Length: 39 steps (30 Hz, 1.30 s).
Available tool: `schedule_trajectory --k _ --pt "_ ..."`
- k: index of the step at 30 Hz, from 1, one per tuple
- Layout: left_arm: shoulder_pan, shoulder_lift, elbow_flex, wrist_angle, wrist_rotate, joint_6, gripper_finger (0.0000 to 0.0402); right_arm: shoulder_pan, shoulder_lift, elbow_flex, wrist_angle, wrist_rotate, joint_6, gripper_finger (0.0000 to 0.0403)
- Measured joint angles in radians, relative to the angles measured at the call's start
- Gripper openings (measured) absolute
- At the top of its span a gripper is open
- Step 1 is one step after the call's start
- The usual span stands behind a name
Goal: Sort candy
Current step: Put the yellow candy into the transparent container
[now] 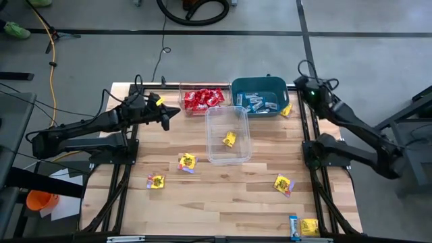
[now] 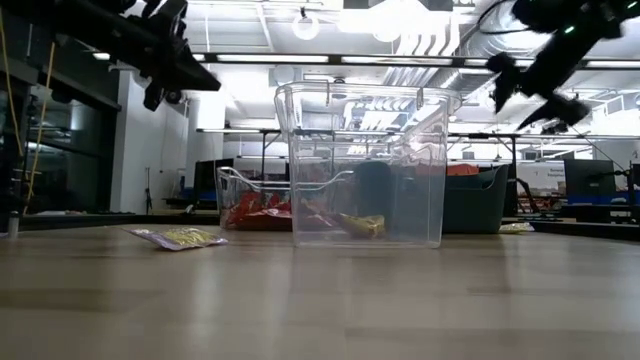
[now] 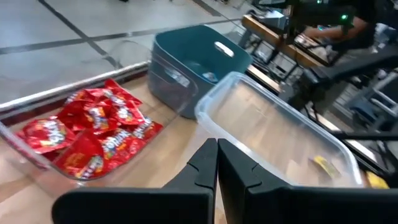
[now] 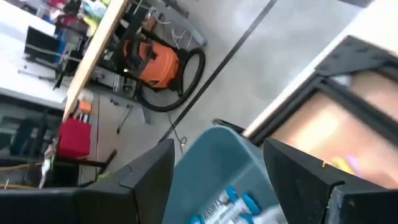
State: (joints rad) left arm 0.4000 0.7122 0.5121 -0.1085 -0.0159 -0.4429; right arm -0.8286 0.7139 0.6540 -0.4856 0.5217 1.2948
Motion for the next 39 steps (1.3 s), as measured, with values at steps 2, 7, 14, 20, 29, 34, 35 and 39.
schedule_trajectory --k 2,7,14,20,29,34,35,39 --pt "0.0 0.0 0.0 -0.001 0.029 0.002 0.0 0.052 -0.072 0.0 -0.121 0.049 0.052 0.0243" --pt "0.0 0.002 0.0 -0.001 0.08 0.019 0.0 0.202 -0.157 -0.001 -0.511 0.16 0.43 0.0243" --pt "0.0 0.002 0.0 0.0 0.103 0.019 0.0 0.258 -0.131 -0.111 -0.462 0.163 0.704 0.0243" --pt "0.0 0.002 0.0 0.0 0.1 -0.014 0.0 0.232 -0.077 -0.326 -0.1 0.089 0.803 0.0243" --pt "0.0 0.002 0.0 0.001 0.092 -0.073 0.0 0.153 -0.022 -0.506 0.236 0.022 0.881 0.0243" --pt "0.0 0.002 0.0 0.0 0.085 -0.08 0.0 0.104 0.012 -0.506 0.281 -0.004 0.833 0.0243" --pt "0.0 0.002 0.0 0.001 0.082 -0.08 0.0 0.093 0.02 -0.505 0.287 -0.026 0.806 0.0243" --pt "0.0 0.002 0.0 0.001 0.08 -0.08 0.0 0.062 0.054 -0.505 0.286 -0.087 0.724 0.0243"
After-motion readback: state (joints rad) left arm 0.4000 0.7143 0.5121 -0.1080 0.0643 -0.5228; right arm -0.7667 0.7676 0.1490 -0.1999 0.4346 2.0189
